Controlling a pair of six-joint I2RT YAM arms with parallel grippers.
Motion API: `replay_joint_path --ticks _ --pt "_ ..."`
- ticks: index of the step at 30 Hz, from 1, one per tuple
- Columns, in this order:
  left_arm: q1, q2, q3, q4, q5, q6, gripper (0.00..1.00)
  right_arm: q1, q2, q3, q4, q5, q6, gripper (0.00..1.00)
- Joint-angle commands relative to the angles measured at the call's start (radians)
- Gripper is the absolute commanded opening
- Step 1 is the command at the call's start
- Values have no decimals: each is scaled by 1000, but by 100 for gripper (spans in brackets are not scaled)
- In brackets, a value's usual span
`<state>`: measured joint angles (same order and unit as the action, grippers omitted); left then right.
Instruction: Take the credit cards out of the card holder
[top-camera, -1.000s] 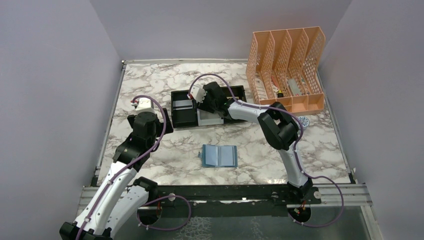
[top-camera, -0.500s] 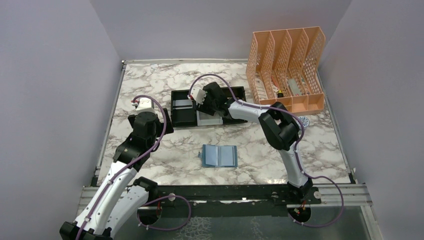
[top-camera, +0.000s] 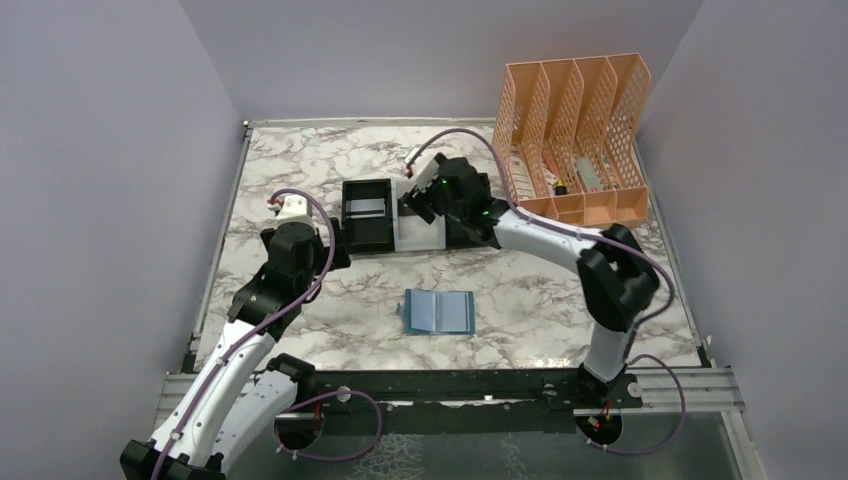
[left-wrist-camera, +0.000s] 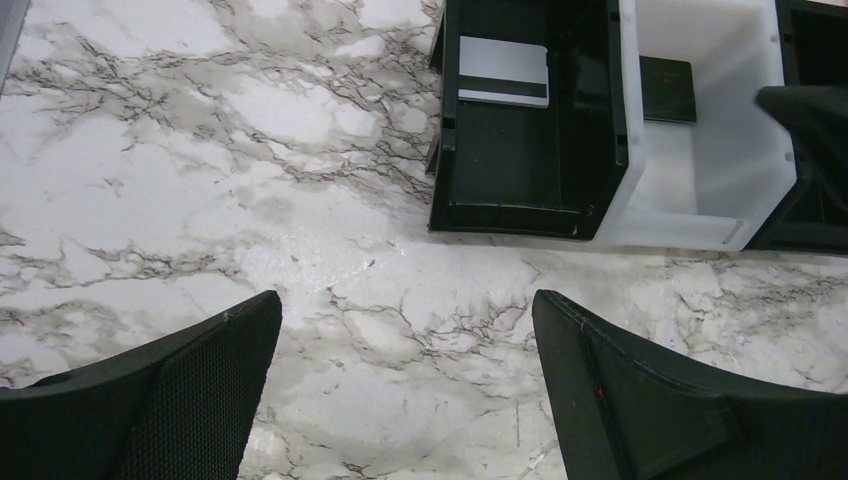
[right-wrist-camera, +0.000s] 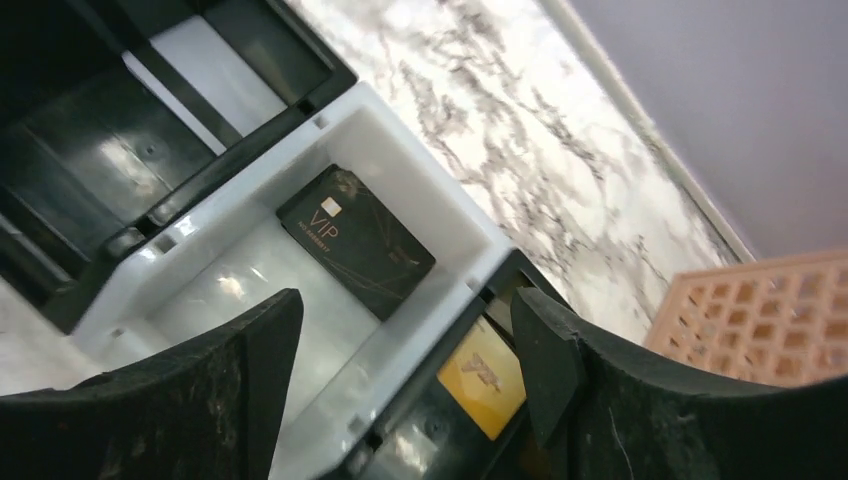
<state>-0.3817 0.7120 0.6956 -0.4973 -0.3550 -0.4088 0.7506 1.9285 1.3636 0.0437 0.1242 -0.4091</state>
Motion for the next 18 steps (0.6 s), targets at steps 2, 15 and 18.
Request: replay_joint_path --ticks 2,15,18 --pt "0 -14 17 38 124 25 99 -5 -272 -252 213 67 325 90" --pt "-1 144 -38 204 698 -58 94 -7 -688 -720 122 -198 1045 98" --pt "-11 204 -48 215 752 -83 92 -7 -732 -827 204 -310 1148 93"
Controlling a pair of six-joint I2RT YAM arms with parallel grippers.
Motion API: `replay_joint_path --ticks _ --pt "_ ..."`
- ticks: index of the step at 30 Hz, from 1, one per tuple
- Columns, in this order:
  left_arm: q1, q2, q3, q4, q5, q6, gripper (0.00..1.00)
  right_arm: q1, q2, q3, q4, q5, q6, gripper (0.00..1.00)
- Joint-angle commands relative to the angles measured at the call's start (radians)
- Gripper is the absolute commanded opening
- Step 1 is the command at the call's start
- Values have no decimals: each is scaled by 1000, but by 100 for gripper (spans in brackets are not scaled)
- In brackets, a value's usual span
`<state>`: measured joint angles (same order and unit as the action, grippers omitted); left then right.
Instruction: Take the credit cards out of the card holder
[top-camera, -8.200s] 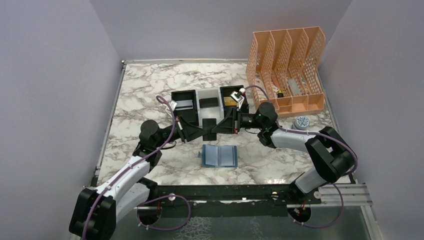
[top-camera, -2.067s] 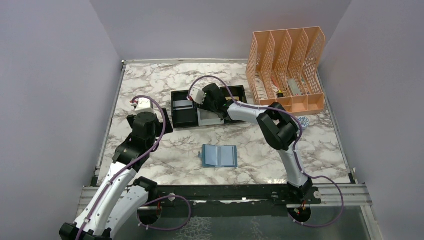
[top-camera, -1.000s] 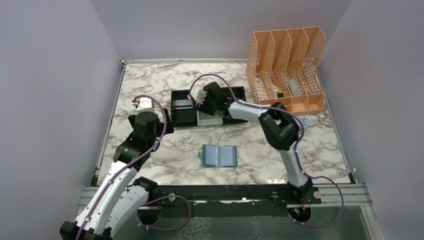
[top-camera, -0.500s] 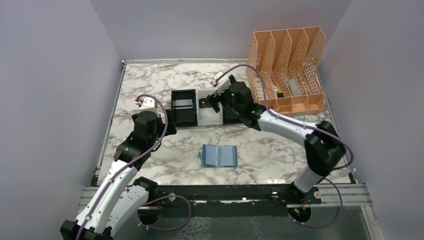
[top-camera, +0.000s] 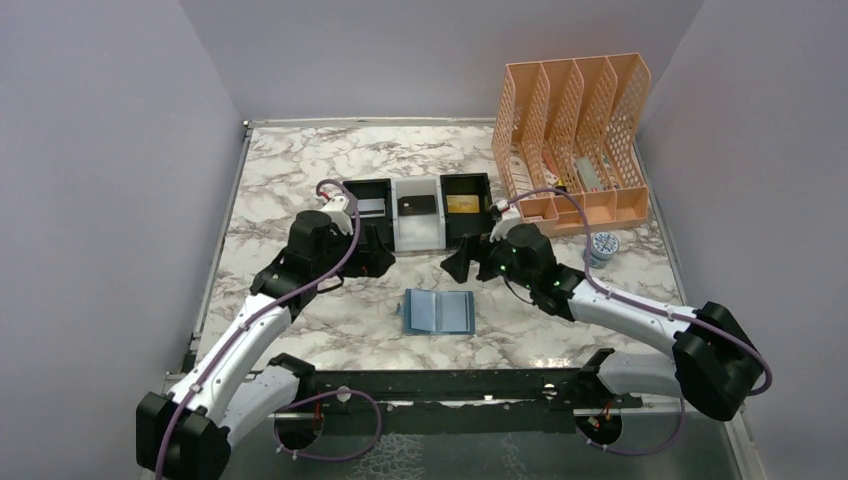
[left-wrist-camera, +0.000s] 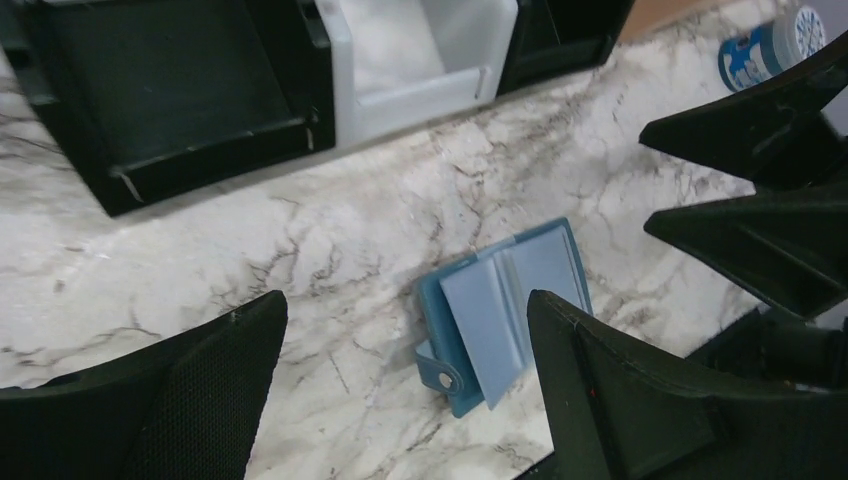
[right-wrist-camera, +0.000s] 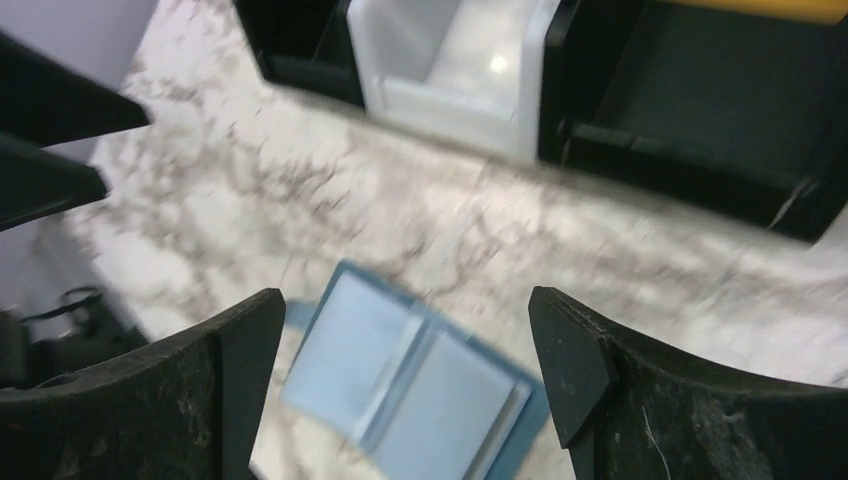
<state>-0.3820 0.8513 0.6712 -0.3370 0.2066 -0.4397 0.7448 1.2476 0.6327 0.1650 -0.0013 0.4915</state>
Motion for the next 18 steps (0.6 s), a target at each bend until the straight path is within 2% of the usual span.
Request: replay_joint_path --ticks 1,4,9,12,18 --pt "-18 81 -28 58 196 -60 91 -1 -59 -116 87 -199 281 91" --pt "-57 109 -46 67 187 -69 89 -1 -63 -130 20 -196 359 85" --pt "-167 152 -61 73 97 -103 87 -1 -54 -126 -90 -202 391 72" --pt "-223 164 -90 104 41 -142 86 -1 -41 -122 -120 -224 392 61" --pt "-249 209 -133 113 -17 -156 77 -1 -29 -146 -123 -267 408 51"
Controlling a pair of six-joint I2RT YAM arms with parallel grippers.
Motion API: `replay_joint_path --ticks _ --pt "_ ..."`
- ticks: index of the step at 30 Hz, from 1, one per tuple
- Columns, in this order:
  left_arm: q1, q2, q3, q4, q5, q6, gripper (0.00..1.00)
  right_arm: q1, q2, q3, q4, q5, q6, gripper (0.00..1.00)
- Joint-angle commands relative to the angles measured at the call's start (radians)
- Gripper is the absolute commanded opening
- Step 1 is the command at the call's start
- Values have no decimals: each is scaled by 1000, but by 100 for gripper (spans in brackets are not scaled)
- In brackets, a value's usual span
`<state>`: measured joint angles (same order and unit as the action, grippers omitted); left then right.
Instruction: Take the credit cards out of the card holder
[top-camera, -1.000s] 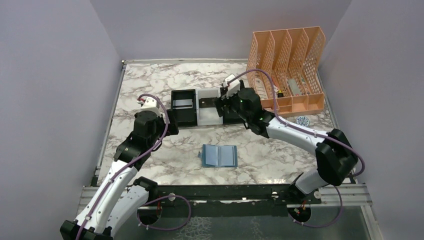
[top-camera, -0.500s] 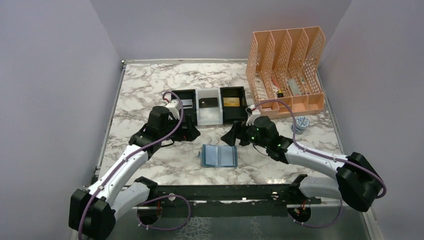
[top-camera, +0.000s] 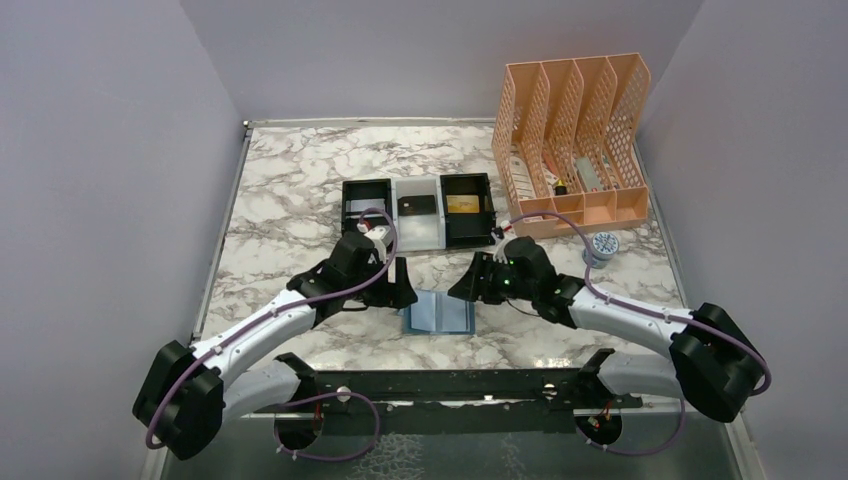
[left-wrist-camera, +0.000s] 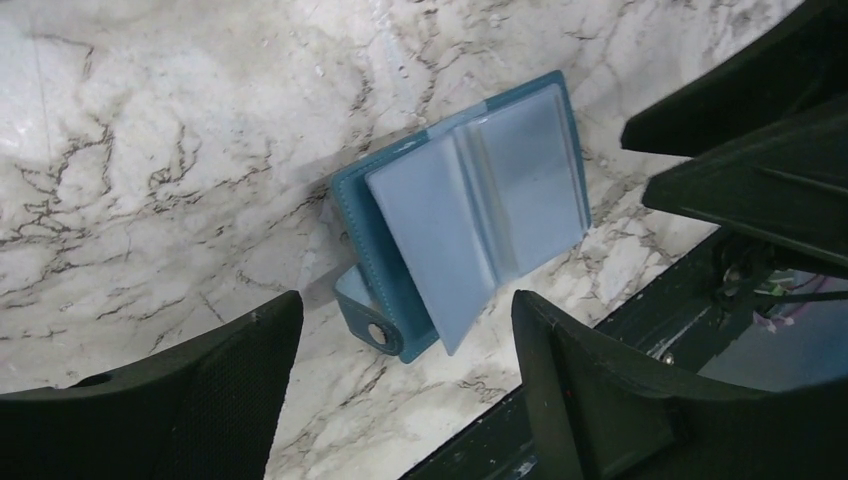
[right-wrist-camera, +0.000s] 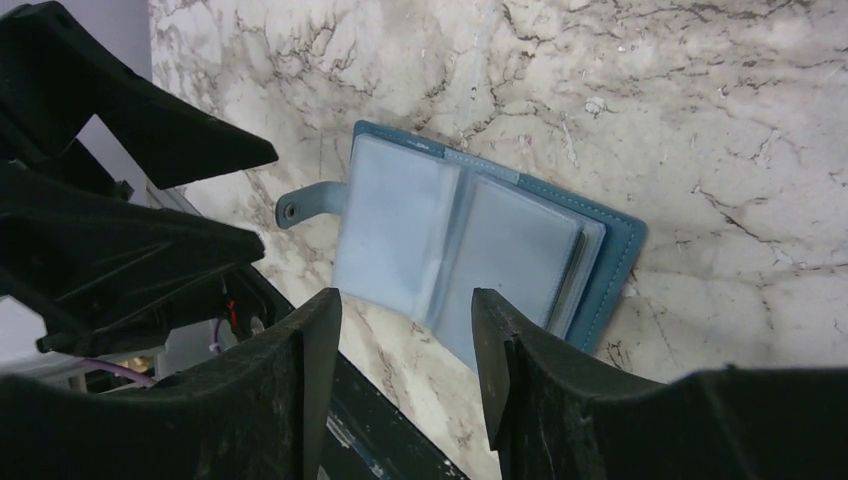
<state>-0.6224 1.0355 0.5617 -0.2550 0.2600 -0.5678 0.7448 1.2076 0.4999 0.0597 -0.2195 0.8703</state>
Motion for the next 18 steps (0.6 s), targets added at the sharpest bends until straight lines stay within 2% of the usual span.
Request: replay_joint_path --ticks 1,7,18 --pt "-12 33 -25 32 -75 -30 76 -1 15 -14 -25 -48 32 50" --pt "-32 79 -19 34 -94 -29 70 -1 84 17 -94 -36 29 48" --pt "-45 126 -21 43 -103 -24 53 -1 117 24 -97 -36 28 42"
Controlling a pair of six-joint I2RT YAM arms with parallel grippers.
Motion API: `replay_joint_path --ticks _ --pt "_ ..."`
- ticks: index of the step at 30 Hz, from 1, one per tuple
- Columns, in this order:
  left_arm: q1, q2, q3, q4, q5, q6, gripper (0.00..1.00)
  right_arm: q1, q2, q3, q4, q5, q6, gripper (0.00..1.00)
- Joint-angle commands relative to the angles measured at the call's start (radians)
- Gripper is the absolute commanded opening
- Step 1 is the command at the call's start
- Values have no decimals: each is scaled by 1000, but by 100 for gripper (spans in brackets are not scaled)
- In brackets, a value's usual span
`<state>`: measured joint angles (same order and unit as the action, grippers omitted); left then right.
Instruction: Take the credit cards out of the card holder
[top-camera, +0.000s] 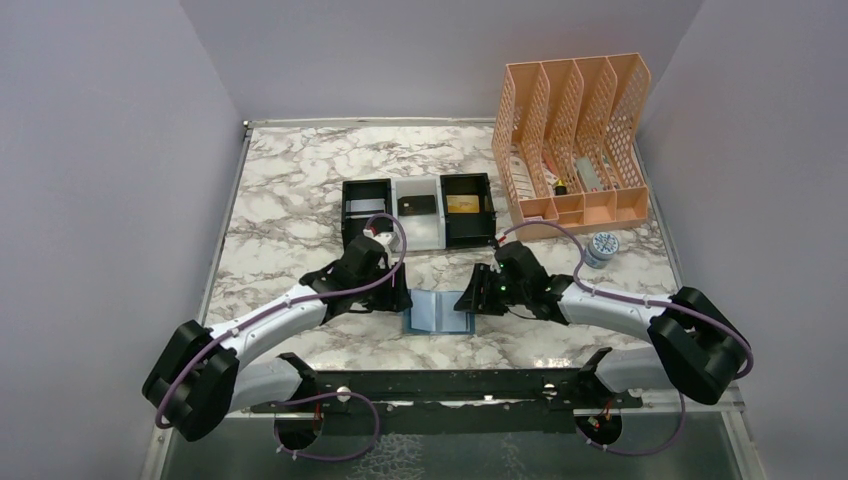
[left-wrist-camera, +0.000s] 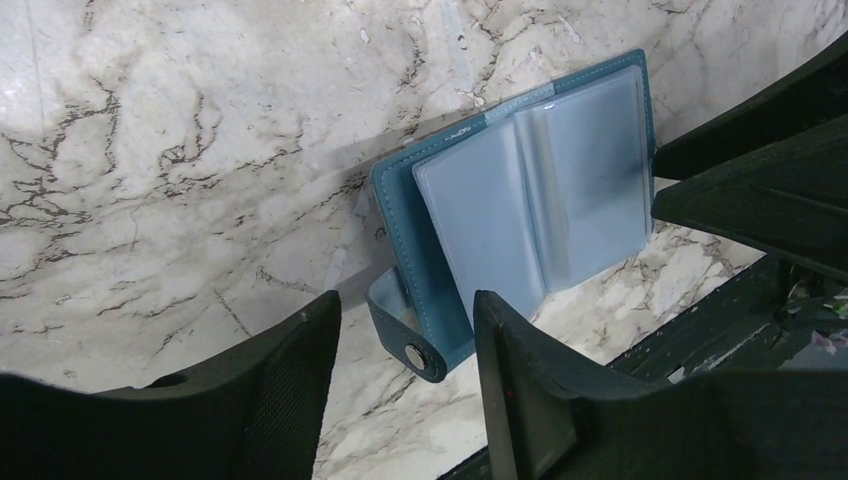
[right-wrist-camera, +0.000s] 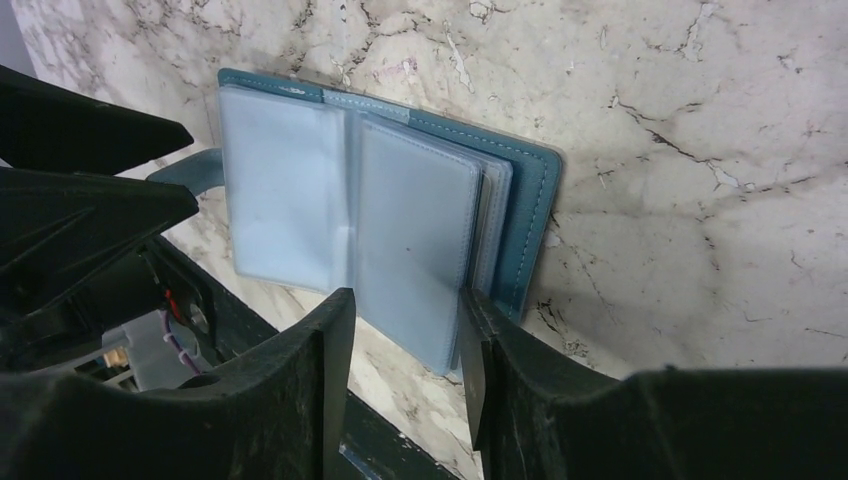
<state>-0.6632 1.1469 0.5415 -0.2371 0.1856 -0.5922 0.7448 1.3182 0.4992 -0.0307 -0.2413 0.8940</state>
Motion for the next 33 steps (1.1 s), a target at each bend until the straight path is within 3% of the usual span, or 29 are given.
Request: replay_joint_path --ticks 1,28,33 --pt "-6 18 0 26 -27 1 52 -1 7 26 -8 -15 4 42" --pt "-30 69 0 62 -4 5 40 -1 42 70 -17 -32 -8 35" --pt "-35 23 -4 68 -26 -8 48 -1 20 71 -41 -6 -14 35"
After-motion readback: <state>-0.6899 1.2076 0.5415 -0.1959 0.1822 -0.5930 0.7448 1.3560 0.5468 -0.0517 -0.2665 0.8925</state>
